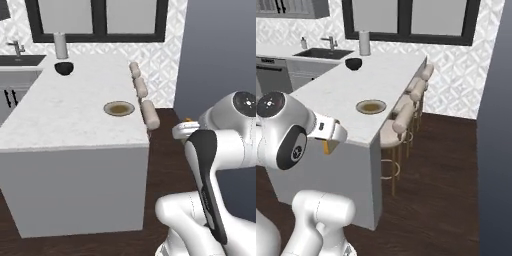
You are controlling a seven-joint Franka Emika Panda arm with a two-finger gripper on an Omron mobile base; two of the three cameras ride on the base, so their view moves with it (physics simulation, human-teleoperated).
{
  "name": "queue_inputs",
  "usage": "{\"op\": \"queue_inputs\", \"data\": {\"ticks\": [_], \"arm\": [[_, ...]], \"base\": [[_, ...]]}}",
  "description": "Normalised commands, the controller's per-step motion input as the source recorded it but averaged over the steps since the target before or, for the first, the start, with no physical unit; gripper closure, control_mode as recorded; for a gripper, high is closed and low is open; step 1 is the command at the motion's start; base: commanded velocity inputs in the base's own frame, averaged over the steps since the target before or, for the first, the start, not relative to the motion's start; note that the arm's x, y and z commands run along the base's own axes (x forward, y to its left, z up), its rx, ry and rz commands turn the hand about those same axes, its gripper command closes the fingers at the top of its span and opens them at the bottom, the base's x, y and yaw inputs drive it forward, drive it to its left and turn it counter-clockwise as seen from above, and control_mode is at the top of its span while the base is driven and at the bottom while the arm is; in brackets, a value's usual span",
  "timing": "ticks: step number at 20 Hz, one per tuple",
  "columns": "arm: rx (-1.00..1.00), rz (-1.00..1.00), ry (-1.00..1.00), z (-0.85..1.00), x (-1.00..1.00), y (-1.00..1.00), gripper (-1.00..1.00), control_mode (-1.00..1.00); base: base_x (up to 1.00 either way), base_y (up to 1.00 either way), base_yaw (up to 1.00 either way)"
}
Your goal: Start the toaster. Once the lever pops up, take the bread to the plate on the dining counter.
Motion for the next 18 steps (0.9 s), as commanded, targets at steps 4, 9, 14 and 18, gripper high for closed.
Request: {"op": "queue_inputs", "data": {"ticks": [4,9,14,18], "arm": [[0.00,0.00,0.00,0.00,0.00,0.00,1.00,1.00],[0.00,0.00,0.00,0.00,0.00,0.00,1.00,1.00],[0.00,0.00,0.00,0.00,0.00,0.00,1.00,1.00],[0.00,0.00,0.00,0.00,0.00,0.00,1.00,1.00]], "base": [[0.00,-0.99,0.53],[0.00,-0.94,0.57],[0.01,-0.61,0.71],[0.00,-0.44,0.78]]}}
